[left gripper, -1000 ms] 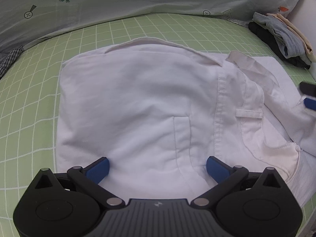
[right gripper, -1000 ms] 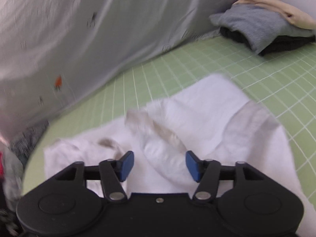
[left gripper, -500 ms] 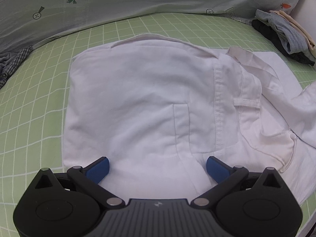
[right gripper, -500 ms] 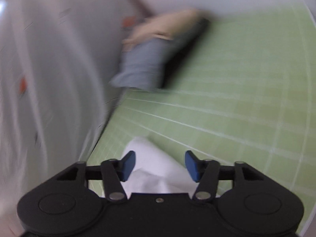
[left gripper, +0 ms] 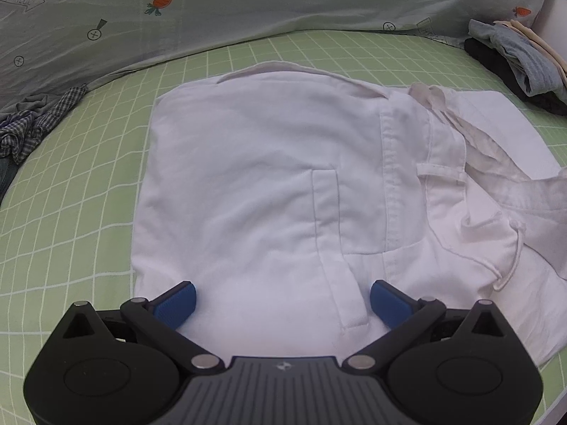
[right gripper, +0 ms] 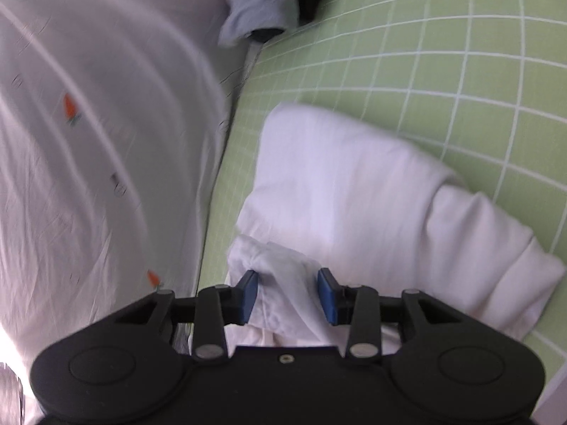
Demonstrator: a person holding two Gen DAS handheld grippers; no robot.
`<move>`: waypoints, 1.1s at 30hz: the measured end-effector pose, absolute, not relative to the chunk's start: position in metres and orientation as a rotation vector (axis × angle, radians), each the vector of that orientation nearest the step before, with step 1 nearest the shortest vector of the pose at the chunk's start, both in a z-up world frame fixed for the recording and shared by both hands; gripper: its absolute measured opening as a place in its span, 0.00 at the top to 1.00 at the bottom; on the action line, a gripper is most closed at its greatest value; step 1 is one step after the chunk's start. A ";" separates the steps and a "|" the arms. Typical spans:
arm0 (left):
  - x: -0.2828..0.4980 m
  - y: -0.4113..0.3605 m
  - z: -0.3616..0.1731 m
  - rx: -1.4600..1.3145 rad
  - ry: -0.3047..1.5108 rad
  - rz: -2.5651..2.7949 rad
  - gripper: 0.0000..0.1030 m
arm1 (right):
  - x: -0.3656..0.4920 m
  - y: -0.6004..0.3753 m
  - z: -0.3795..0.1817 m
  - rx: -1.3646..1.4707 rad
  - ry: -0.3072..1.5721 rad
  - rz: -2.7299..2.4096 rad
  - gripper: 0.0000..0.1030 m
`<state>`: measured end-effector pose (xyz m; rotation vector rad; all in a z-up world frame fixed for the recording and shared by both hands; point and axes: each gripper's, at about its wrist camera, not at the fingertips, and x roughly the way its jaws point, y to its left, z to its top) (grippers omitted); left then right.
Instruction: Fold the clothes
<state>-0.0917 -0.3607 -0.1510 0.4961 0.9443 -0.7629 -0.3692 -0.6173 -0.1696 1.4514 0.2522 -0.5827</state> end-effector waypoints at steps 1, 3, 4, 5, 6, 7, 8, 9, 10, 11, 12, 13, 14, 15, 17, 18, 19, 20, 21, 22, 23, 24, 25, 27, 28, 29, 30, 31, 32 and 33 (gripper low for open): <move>-0.093 -0.360 -0.151 0.496 0.942 -0.759 0.00 | -0.370 -0.615 -0.169 1.451 0.257 -0.570 0.61; -0.096 -0.359 -0.151 0.495 0.938 -0.750 0.00 | -0.371 -0.612 -0.172 1.474 0.247 -0.548 0.59; -0.097 -0.359 -0.151 0.495 0.936 -0.746 0.00 | -0.372 -0.611 -0.174 1.488 0.241 -0.539 0.58; -0.100 -0.358 -0.151 0.495 0.934 -0.742 0.00 | -0.374 -0.609 -0.176 1.506 0.225 -0.522 0.53; -0.102 -0.358 -0.150 0.497 0.931 -0.740 0.00 | -0.377 -0.607 -0.178 1.527 0.200 -0.499 0.48; -0.103 -0.357 -0.150 0.500 0.927 -0.740 0.00 | -0.380 -0.604 -0.180 1.551 0.169 -0.475 0.47; -0.104 -0.356 -0.150 0.502 0.923 -0.742 0.00 | -0.383 -0.602 -0.183 1.577 0.134 -0.449 0.43; -0.105 -0.355 -0.150 0.504 0.920 -0.743 0.00 | -0.385 -0.600 -0.186 1.613 0.095 -0.414 0.40; -0.106 -0.355 -0.150 0.505 0.918 -0.743 0.00 | -0.387 -0.599 -0.190 1.665 0.045 -0.361 0.40; -0.106 -0.355 -0.150 0.506 0.917 -0.742 0.00 | -0.388 -0.597 -0.195 1.720 -0.006 -0.295 0.39; -0.106 -0.355 -0.150 0.507 0.916 -0.741 0.00 | -0.386 -0.595 -0.198 1.757 -0.038 -0.246 0.37; -0.107 -0.355 -0.150 0.509 0.915 -0.739 0.00 | -0.385 -0.593 -0.196 1.753 -0.033 -0.254 0.37; -0.107 -0.355 -0.150 0.511 0.914 -0.738 0.00 | -0.384 -0.593 -0.190 1.708 0.001 -0.296 0.36; -0.108 -0.355 -0.150 0.513 0.913 -0.738 0.00 | -0.384 -0.593 -0.184 1.656 0.040 -0.342 0.37; -0.109 -0.354 -0.150 0.514 0.910 -0.738 0.00 | -0.383 -0.595 -0.180 1.617 0.077 -0.398 0.38; -0.109 -0.354 -0.150 0.515 0.908 -0.739 0.00 | -0.383 -0.595 -0.181 1.616 0.089 -0.419 0.38; -0.110 -0.353 -0.150 0.516 0.906 -0.739 0.00 | -0.381 -0.596 -0.183 1.611 0.116 -0.437 0.38; -0.110 -0.353 -0.149 0.517 0.904 -0.739 0.00 | -0.377 -0.596 -0.185 1.597 0.161 -0.462 0.42; -0.111 -0.353 -0.149 0.518 0.902 -0.739 0.00 | -0.373 -0.595 -0.188 1.577 0.220 -0.490 0.46; -0.111 -0.352 -0.149 0.519 0.901 -0.740 0.00 | -0.370 -0.594 -0.192 1.567 0.282 -0.513 0.48; -0.112 -0.352 -0.150 0.521 0.900 -0.742 0.00 | -0.366 -0.592 -0.196 1.559 0.344 -0.534 0.51; -0.112 -0.351 -0.150 0.522 0.899 -0.743 0.00 | -0.365 -0.590 -0.201 1.573 0.365 -0.537 0.53; -0.113 -0.351 -0.150 0.522 0.899 -0.745 0.00 | -0.364 -0.589 -0.205 1.592 0.377 -0.535 0.53; -0.113 -0.350 -0.149 0.521 0.900 -0.746 0.00 | -0.365 -0.590 -0.205 1.612 0.384 -0.526 0.52; -0.112 -0.350 -0.149 0.520 0.901 -0.747 0.00 | -0.364 -0.591 -0.203 1.610 0.395 -0.521 0.52; -0.112 -0.350 -0.149 0.520 0.903 -0.748 0.00 | -0.363 -0.593 -0.198 1.593 0.409 -0.517 0.47; -0.112 -0.350 -0.149 0.519 0.905 -0.748 0.00 | -0.362 -0.594 -0.193 1.573 0.424 -0.512 0.40; -0.111 -0.350 -0.149 0.518 0.909 -0.749 0.00 | -0.361 -0.596 -0.186 1.537 0.437 -0.514 0.36; -0.111 -0.351 -0.149 0.517 0.912 -0.749 0.00 | -0.358 -0.598 -0.177 1.483 0.447 -0.520 0.27; -0.110 -0.351 -0.150 0.516 0.916 -0.751 0.00 | -0.356 -0.600 -0.168 1.426 0.457 -0.527 0.18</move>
